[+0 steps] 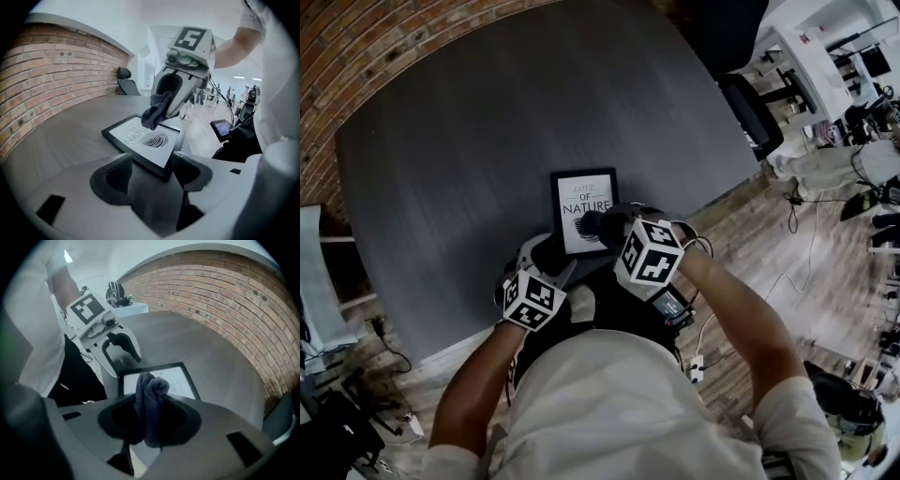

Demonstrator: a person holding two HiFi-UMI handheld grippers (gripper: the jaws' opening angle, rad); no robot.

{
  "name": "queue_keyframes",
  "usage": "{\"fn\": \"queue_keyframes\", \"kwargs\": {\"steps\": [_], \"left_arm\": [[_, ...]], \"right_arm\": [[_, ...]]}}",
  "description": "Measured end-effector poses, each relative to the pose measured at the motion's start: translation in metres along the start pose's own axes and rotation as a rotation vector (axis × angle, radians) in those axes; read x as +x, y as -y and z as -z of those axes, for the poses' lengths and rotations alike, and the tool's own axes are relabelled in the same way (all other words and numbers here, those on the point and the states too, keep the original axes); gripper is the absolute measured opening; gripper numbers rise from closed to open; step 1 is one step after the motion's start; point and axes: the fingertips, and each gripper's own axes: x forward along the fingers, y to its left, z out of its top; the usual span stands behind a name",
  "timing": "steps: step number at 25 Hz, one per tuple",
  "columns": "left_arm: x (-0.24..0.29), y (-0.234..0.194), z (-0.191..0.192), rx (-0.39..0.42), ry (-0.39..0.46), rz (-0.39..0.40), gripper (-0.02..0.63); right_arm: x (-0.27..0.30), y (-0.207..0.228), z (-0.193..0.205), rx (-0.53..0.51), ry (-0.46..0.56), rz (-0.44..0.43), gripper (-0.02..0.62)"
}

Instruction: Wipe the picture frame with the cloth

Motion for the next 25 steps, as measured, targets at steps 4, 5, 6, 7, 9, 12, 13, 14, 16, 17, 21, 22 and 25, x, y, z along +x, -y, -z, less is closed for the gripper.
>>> {"fn": "queue_keyframes", "kwargs": {"steps": [4,5,6,7,9,12,13,14,16,17,21,22,25], "left_arm": [[0.013,0.004,-0.005,0.171,-0.039,0.045,0.276],[0.015,0.005,-0.007,0.208,-0.044,0.056,0.276],[0.017,0.007,-0.008,0.239,-0.045,0.067,0.276],[0.019,0.008,-0.010,0.264,-0.043,0.079,0.276],[0.021,0.011,-0.012,0.288,-0.041,0.108,0.274],[0.021,0.012,-0.011,0.282,-0.049,0.146,0.273],[0.022,0.012,-0.011,0.273,-0.053,0.155,0.273],[0.023,0.012,-0.011,0.260,-0.057,0.163,0.272],[0.026,0.013,-0.009,0.218,-0.068,0.176,0.270],[0.026,0.012,-0.009,0.195,-0.074,0.180,0.268],[0.026,0.009,-0.006,0.166,-0.089,0.176,0.268],[0.026,0.009,-0.006,0.165,-0.091,0.175,0.268],[0.026,0.008,-0.005,0.162,-0.093,0.174,0.268]], "right_arm": [[0.001,0.053,0.030,0.025,-0.080,0.169,0.132],[0.002,0.065,0.036,0.028,-0.097,0.205,0.132],[0.003,0.076,0.040,0.027,-0.113,0.237,0.132],[0.004,0.087,0.044,0.024,-0.126,0.265,0.132],[0.006,0.105,0.046,0.011,-0.140,0.309,0.132],[0.013,0.123,0.042,-0.024,-0.152,0.347,0.132],[0.017,0.126,0.042,-0.038,-0.161,0.349,0.132],[0.021,0.127,0.042,-0.054,-0.172,0.346,0.132],[0.028,0.123,0.045,-0.082,-0.190,0.337,0.132],[0.030,0.120,0.046,-0.090,-0.193,0.337,0.132],[0.032,0.108,0.046,-0.111,-0.193,0.330,0.132],[0.033,0.105,0.046,-0.118,-0.196,0.324,0.132],[0.033,0.096,0.047,-0.128,-0.204,0.308,0.130]]}}
